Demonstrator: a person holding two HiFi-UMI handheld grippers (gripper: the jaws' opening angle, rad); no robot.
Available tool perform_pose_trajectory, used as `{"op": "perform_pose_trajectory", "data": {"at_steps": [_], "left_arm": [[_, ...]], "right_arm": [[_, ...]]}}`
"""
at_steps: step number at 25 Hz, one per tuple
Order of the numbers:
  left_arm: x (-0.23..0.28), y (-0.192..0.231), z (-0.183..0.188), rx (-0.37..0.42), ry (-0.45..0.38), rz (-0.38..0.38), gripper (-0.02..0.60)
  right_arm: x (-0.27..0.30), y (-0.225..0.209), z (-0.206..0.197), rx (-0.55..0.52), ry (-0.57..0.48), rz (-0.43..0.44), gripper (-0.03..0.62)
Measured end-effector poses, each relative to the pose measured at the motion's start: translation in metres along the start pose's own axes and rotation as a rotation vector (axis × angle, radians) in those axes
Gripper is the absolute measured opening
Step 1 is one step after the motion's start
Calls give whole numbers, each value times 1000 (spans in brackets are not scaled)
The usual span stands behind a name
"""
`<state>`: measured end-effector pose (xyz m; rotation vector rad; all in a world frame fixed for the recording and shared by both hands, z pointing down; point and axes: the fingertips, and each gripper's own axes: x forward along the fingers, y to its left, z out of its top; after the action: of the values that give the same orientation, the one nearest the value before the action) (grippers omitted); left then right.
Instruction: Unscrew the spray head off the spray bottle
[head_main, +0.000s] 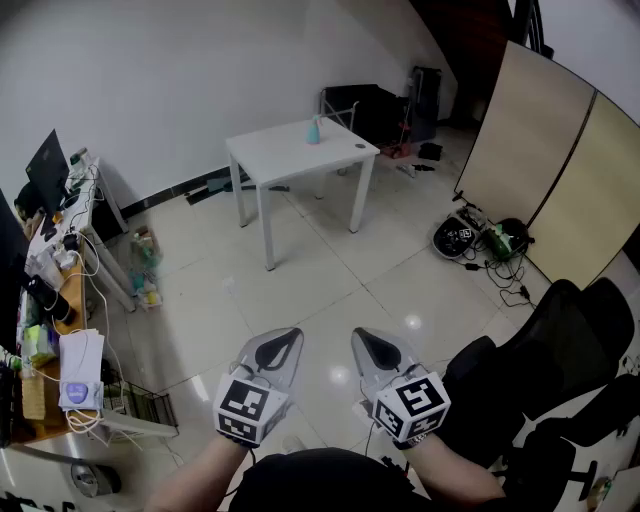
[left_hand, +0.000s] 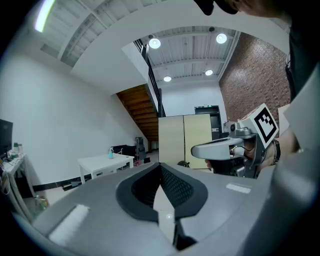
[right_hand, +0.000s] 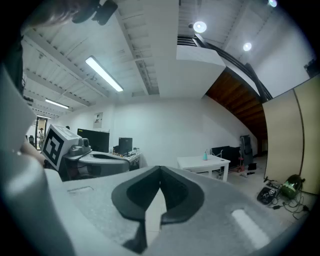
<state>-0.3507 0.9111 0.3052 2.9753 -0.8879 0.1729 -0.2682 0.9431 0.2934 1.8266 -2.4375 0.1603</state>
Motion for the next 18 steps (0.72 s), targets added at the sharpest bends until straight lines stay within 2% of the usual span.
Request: {"op": "perform_pose_trajectory", "data": {"at_steps": [8, 18], "left_arm": [[-7, 53, -3, -21, -13, 1, 15], [15, 76, -8, -24, -1, -20, 15]], "right_arm": [[47, 23, 6, -16, 12, -3, -9], [75, 9, 6, 6, 13, -20, -10]]}}
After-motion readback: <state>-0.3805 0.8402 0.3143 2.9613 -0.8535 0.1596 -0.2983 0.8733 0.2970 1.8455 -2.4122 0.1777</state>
